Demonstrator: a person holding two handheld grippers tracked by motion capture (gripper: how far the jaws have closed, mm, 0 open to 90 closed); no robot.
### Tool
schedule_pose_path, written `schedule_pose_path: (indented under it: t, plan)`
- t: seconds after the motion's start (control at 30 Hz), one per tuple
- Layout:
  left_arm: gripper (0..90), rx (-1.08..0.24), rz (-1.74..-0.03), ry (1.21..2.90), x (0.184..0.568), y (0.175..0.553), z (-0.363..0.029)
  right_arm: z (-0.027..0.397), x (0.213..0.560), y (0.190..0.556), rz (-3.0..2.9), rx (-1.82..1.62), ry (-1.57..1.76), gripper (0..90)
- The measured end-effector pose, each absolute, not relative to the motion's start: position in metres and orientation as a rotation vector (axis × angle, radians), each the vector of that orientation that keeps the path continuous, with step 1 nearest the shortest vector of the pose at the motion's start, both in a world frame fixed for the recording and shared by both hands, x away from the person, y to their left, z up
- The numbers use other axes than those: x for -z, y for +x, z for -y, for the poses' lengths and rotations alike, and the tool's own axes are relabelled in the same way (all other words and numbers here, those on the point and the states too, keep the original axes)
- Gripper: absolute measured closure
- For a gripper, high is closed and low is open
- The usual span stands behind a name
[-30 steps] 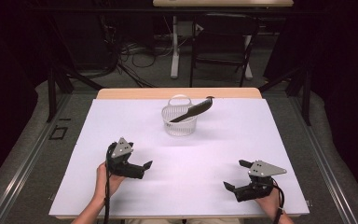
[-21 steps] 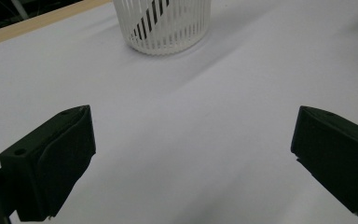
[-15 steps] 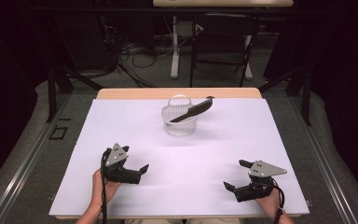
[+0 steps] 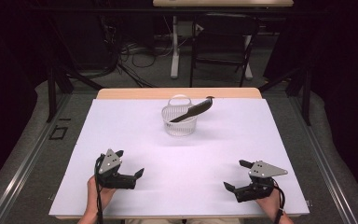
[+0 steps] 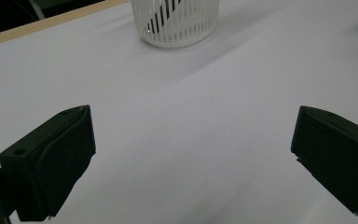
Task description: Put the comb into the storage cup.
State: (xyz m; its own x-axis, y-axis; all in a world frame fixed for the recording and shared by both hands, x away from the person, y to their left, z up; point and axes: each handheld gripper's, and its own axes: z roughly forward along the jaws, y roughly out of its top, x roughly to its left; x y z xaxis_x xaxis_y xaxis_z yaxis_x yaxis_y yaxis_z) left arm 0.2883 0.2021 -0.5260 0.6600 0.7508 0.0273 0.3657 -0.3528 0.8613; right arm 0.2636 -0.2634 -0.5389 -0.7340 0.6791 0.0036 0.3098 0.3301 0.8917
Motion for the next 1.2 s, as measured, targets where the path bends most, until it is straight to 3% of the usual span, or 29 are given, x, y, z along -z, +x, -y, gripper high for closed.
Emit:
schedule_pose_path:
  t: [1.2]
  plan:
    - [0.0, -0.544, -0.890, 1.973, 0.535, 0.268, -0.211, 0.265, 0.539, 0.264, -2.226, -1.371, 0.874, 1.1]
